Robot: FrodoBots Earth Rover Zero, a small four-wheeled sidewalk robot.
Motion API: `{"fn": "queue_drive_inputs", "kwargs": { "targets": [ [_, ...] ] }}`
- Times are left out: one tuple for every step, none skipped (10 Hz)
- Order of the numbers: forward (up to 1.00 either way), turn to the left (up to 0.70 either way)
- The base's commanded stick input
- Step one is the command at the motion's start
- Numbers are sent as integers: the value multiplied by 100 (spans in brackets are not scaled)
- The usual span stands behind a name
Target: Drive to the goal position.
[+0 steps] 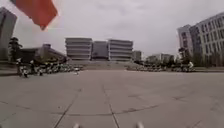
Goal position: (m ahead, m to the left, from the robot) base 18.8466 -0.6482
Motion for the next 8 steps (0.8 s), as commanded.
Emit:
{"fn": "queue_drive_inputs", "kwargs": {
  "targets": [
    [85,0],
    [85,0],
    [85,0],
    [85,0],
    [85,0],
    [85,0],
    [85,0],
    [85,0]
  ]
}}
